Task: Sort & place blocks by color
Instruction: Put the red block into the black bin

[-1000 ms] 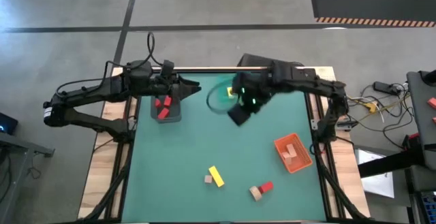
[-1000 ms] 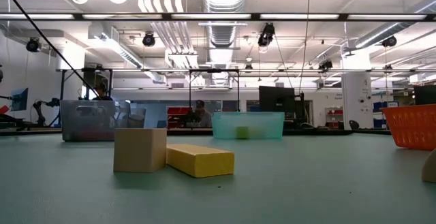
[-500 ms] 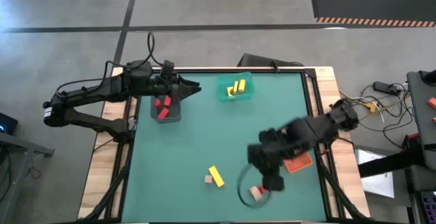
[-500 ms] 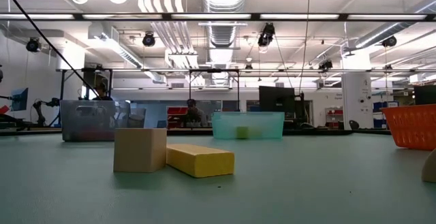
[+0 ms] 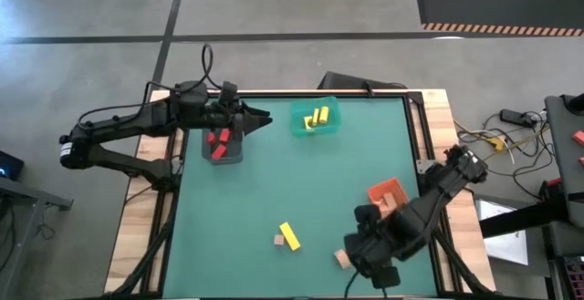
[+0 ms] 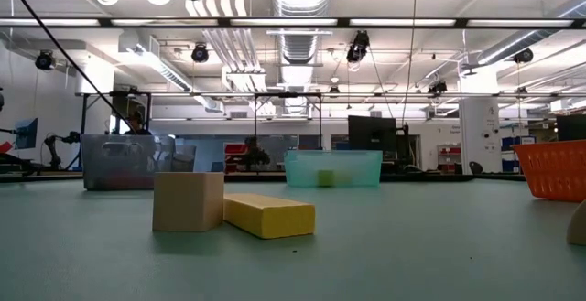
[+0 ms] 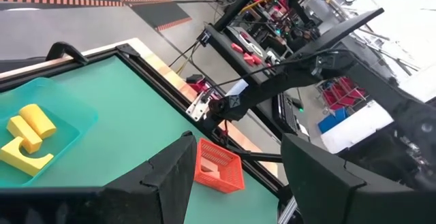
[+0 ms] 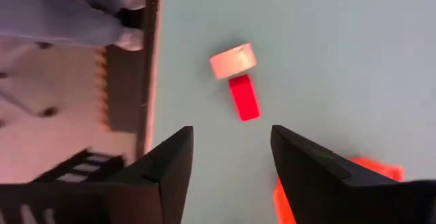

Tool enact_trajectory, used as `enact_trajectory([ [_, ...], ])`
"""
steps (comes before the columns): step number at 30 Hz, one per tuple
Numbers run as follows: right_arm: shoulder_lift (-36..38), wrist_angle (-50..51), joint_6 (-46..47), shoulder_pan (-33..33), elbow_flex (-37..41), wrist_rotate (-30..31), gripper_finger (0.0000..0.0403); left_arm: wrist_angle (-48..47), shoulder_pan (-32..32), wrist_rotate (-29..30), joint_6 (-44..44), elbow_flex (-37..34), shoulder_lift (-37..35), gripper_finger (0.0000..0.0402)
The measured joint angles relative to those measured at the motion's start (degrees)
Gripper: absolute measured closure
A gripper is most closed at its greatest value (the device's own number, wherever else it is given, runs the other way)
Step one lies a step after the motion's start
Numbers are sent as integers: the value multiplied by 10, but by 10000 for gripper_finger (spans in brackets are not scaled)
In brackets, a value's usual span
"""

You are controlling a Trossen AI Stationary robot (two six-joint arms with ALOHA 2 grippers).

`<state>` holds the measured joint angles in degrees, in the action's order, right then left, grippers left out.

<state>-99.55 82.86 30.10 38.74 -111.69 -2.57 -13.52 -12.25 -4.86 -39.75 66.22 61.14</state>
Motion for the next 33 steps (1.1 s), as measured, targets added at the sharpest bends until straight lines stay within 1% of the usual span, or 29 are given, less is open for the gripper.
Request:
enact_trajectory([
  [1,0,-11,-6,6,12,15,209,0,0,0,0,0,1,203],
  [3,0,-38,-15,15,40,26,203,-1,0,0,-1,0,2,203],
  [13,0,-209,-22,25,223,25,197,0,0,1,-3,0,2,203],
  [20,0,-301,-17,22,322,21,197,0,0,3,-3,0,3,203],
  [26,0,-339,-14,21,382,11,197,0,0,3,-3,0,3,203],
  [33,0,-392,-11,13,417,11,197,0,0,3,-3,0,3,203],
])
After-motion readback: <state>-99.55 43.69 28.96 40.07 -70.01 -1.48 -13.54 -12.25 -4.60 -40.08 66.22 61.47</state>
